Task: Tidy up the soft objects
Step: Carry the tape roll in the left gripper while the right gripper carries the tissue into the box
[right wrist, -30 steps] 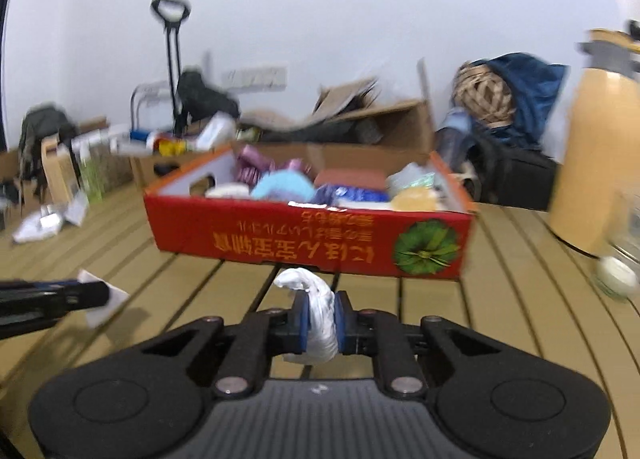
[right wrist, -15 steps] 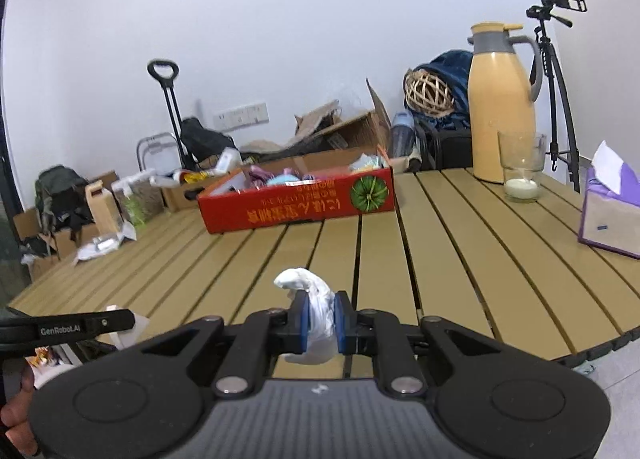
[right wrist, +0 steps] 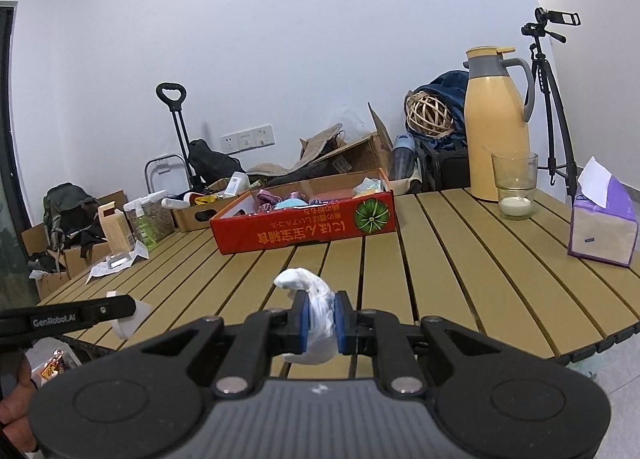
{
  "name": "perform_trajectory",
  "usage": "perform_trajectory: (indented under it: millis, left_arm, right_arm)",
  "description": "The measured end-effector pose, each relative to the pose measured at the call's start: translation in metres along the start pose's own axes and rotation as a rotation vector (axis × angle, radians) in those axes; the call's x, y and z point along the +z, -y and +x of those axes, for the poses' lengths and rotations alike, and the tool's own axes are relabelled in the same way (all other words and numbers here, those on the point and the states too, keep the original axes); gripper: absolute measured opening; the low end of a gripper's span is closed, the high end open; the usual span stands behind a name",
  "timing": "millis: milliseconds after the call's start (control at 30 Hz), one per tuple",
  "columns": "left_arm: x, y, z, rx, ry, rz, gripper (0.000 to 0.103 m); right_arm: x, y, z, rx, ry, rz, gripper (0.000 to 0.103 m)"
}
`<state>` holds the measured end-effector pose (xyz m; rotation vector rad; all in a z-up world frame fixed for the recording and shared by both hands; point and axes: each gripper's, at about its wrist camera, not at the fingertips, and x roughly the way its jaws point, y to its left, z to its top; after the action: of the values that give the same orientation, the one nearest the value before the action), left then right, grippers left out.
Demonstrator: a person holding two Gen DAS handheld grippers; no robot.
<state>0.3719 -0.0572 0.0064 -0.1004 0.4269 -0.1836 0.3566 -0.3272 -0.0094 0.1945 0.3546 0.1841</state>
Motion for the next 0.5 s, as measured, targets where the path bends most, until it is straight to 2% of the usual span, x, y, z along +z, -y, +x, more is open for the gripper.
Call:
perform_trajectory:
  millis: [133,267,400,500]
  left_arm:
    - [0.023,0.002,0.025,-0.018,0.041,0.021,0.019]
    - [0.068,0.002,0.073,-0.067,0.093,0.015,0.019]
    - [0.125,0.004,0.15,-0.124,0.055,0.011,0.019]
    - [0.163,0.004,0.214,-0.142,0.023,-0.002,0.019]
  right_arm:
    - [0.024,0.002,0.025,0.021,0.005,-0.026,0.013]
    - [0.071,0.012,0.071,0.063,0.023,-0.043,0.013]
    - [0.128,0.027,0.14,0.077,-0.004,-0.033,0.013]
    - [0.173,0.042,0.211,0.104,-0.06,0.021,0.013]
